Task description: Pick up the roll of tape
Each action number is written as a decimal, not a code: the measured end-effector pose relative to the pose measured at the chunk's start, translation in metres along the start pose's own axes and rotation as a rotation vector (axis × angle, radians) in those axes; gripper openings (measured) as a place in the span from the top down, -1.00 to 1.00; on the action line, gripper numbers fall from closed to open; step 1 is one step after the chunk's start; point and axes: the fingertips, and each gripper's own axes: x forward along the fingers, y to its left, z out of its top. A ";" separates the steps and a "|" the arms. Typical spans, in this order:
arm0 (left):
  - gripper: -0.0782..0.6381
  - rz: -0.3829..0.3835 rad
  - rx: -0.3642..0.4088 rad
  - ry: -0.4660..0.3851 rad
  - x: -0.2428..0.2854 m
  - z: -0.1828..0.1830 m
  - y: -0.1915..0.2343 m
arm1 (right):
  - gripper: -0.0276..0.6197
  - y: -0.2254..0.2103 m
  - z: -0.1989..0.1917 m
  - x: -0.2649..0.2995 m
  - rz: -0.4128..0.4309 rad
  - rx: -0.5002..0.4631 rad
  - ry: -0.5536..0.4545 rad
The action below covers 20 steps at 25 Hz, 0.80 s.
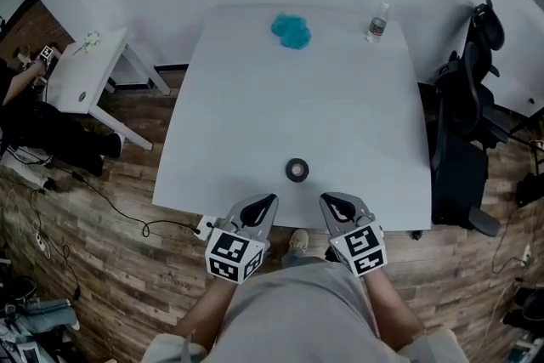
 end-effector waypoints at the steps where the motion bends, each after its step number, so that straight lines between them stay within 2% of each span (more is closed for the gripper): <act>1: 0.73 0.002 -0.002 0.000 0.003 0.001 0.001 | 0.90 -0.005 0.001 0.002 0.000 0.000 0.001; 8: 0.73 0.000 -0.004 0.008 0.021 0.009 0.002 | 0.90 -0.028 0.004 0.007 -0.006 0.032 0.010; 20: 0.73 -0.044 0.016 0.035 0.032 0.018 0.004 | 0.90 -0.032 0.008 0.012 -0.016 0.050 0.019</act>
